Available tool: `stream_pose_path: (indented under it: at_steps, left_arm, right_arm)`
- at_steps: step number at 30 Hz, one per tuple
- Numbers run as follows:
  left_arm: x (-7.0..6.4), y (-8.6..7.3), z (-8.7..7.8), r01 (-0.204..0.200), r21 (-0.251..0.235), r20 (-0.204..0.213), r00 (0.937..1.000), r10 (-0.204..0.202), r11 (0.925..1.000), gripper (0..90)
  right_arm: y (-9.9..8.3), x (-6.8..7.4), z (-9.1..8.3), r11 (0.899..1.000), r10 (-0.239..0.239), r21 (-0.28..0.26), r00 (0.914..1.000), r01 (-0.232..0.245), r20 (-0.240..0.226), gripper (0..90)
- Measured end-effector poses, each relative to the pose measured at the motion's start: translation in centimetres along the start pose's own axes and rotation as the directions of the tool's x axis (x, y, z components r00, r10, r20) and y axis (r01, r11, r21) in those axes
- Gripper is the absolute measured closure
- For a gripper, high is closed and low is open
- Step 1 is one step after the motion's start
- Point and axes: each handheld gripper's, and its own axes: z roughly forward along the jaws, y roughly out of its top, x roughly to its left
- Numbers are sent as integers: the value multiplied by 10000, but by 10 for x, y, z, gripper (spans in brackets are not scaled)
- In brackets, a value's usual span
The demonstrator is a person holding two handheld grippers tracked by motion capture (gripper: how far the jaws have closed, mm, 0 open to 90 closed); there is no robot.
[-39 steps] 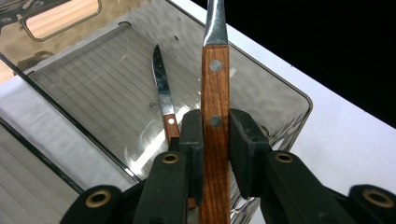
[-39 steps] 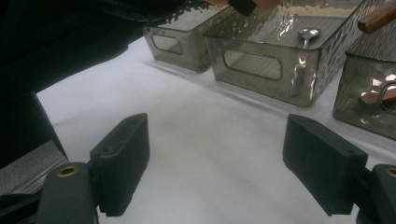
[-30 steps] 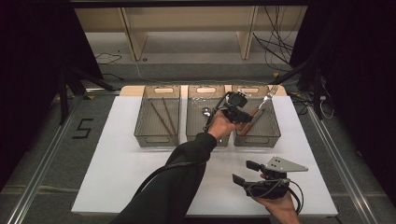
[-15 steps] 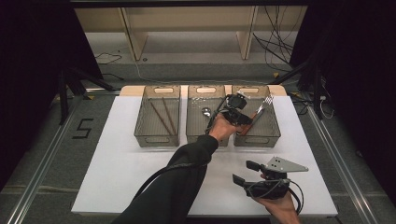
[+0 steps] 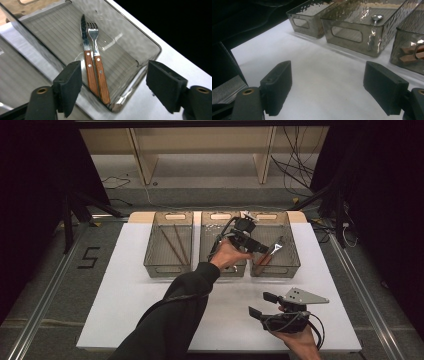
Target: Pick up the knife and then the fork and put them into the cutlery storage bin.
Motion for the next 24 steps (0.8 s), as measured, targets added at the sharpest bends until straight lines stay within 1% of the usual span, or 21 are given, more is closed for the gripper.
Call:
stream_pose_path:
  at_steps: [2,4,6,7,8,9,15,18,20,21,24]
  left_arm:
    - [2,-5,-8,-129,-100,-49,9999,128,9999,251]
    - [4,-10,-17,-68,-197,51,10000,69,9998,239]
    - [5,-15,-26,-180,-290,88,9998,183,9994,230]
    - [5,-18,-30,-206,-370,39,9998,207,9991,225]
    - [6,-21,-35,-138,-445,65,9999,141,9989,220]
    - [8,-25,-41,-155,-512,128,9998,162,9986,215]
    - [14,-46,-65,-152,-884,99,9998,161,9960,197]
    - [15,-57,-78,-309,-1042,-134,9995,296,9941,176]
    - [15,-66,-86,-422,-1065,-237,9989,399,9934,169]
    - [16,-71,-91,-412,-1120,-287,9989,382,9929,163]
    - [18,-84,-102,-287,-1324,-180,9995,265,9908,159]
  right_arm:
    - [0,-1,0,10000,-5,-11,10000,5,-2,237]
    - [0,-1,0,10000,19,-6,10000,-19,13,237]
    - [0,-1,0,10000,12,-7,10000,-12,21,237]
    - [0,-1,0,10000,10,-7,10000,-10,26,237]
    - [0,-1,0,10000,1,-6,10000,-1,23,237]
    - [0,-1,1,10000,10,-6,10000,-10,28,237]
    - [-1,-2,1,10000,23,0,10000,-23,54,237]
    - [-1,-2,2,10000,27,9,10000,-27,59,236]
    - [-1,-2,1,10000,24,-2,10000,-23,70,237]
    - [-1,-2,1,10000,13,8,10000,-13,73,236]
    - [-1,-3,2,10000,83,29,9999,-83,77,236]
